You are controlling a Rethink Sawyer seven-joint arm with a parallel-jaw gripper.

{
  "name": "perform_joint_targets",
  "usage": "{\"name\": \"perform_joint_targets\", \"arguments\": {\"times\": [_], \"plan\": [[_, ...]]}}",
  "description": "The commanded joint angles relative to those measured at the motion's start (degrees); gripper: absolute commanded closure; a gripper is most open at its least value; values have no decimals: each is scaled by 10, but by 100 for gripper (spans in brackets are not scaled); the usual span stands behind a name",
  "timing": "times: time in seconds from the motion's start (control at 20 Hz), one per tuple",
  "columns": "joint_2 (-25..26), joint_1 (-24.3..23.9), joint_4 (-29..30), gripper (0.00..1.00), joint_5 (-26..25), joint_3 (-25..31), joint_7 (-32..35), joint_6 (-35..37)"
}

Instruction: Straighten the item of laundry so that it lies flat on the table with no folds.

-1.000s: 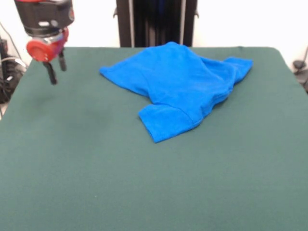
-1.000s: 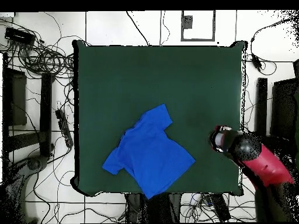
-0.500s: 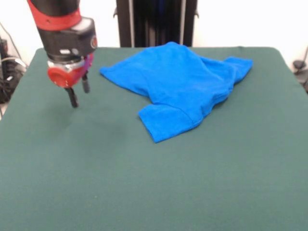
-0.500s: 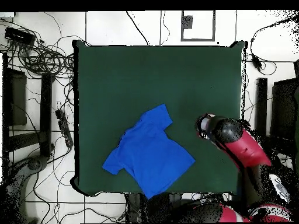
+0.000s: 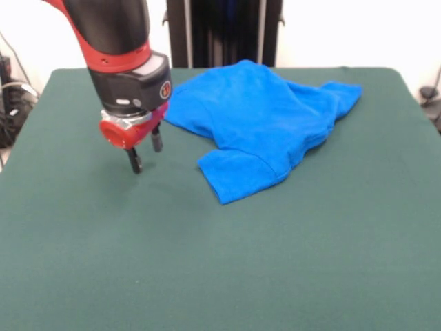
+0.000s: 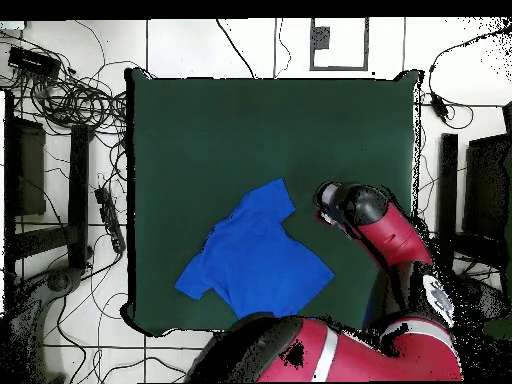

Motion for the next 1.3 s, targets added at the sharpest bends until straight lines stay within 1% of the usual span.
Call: {"name": "perform_joint_targets", "arguments": {"times": [0.05, 0.2, 0.5, 0.85, 1.1, 1.3], "plan": [[13, 31, -28, 0, 83, 12, 225, 108], [17, 38, -36, 0, 98, 14, 237, 112], [21, 50, -49, 0, 111, 7, 254, 124], [41, 81, -96, 0, 139, -8, 326, 144], [62, 116, -109, 0, 158, -25, 360, 127], [73, 126, -109, 0, 169, -28, 364, 110]]}}
